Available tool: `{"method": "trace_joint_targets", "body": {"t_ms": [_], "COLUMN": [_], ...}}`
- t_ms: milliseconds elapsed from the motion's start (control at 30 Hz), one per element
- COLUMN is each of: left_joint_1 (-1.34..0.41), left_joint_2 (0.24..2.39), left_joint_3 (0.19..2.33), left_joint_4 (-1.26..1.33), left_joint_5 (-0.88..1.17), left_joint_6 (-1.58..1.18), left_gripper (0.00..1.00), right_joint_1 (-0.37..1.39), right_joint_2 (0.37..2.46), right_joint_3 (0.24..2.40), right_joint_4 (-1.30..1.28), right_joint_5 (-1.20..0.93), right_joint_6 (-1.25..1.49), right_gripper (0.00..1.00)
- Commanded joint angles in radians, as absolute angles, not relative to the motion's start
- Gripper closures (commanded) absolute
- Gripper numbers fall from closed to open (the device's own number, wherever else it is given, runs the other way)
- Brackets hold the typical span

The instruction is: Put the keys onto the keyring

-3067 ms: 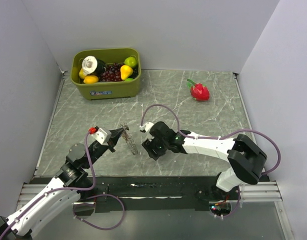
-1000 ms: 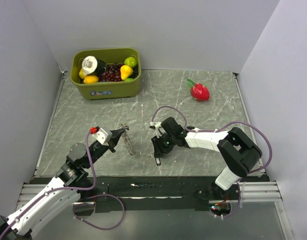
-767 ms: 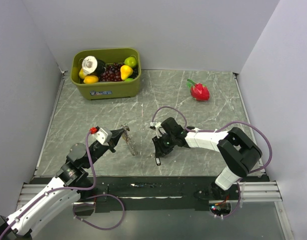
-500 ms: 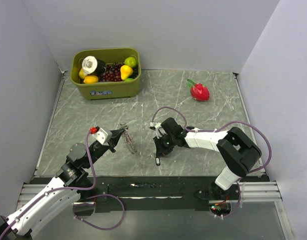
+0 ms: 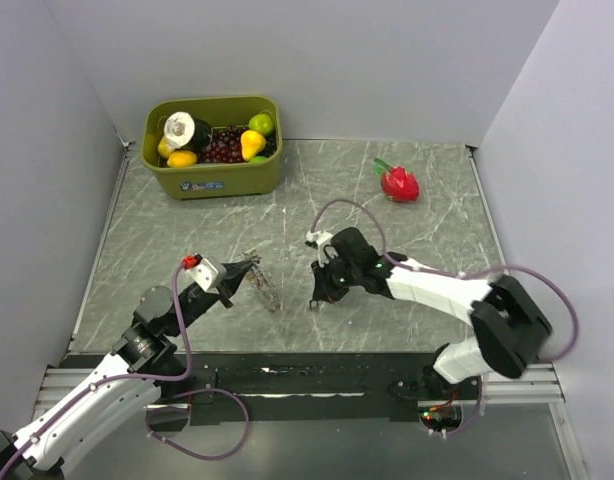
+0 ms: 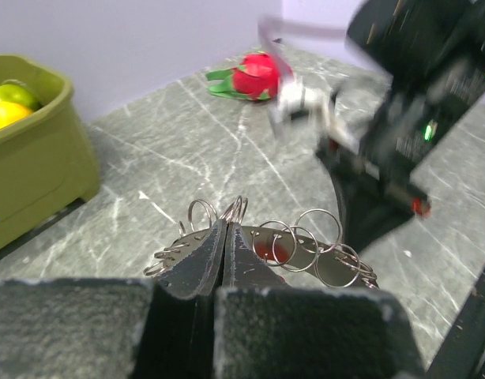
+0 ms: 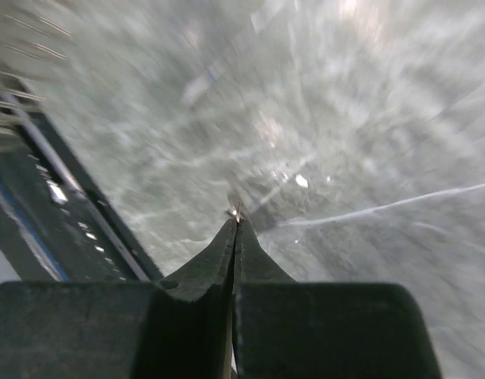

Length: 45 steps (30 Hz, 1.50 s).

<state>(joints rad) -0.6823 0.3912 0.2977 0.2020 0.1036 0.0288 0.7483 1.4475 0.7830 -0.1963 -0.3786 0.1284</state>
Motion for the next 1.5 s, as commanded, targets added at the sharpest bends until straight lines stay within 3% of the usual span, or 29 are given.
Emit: {"method": "trace_joint_targets", "body": {"t_ms": [0,433,1033,1467], "left_joint_1": [-0.686,-0.687,-0.696,-0.718], "left_joint_2": [0.406,0.525,0.614,0.686], "left_joint_3": [0.337,0.322,0.342,0.353], "left_joint_4": [0.314,0.52,0.535,0.575], "left_joint_5": [0.219,0.629,0.687,0.658], "left_joint_6": [0.012,0.011,0.029,0.032], "left_gripper": [0.99,0.99,0.99,0.99], "right_joint_1": [0.752,0.749,0.756,0.81], "right_joint_2": [1.278,0.99,0.995,1.029], "right_joint_3": [0.807,0.83,0.887,0.951], "right_joint_4": [-0.224,-0.305,-0.31,-0.354], "right_joint_5": [-0.337,-0.354,-0.592,-0.584], "right_joint_6": [0.074,-0.02,-0.038,-0.04], "right_gripper": [1.0,1.0,1.0,1.0]}}
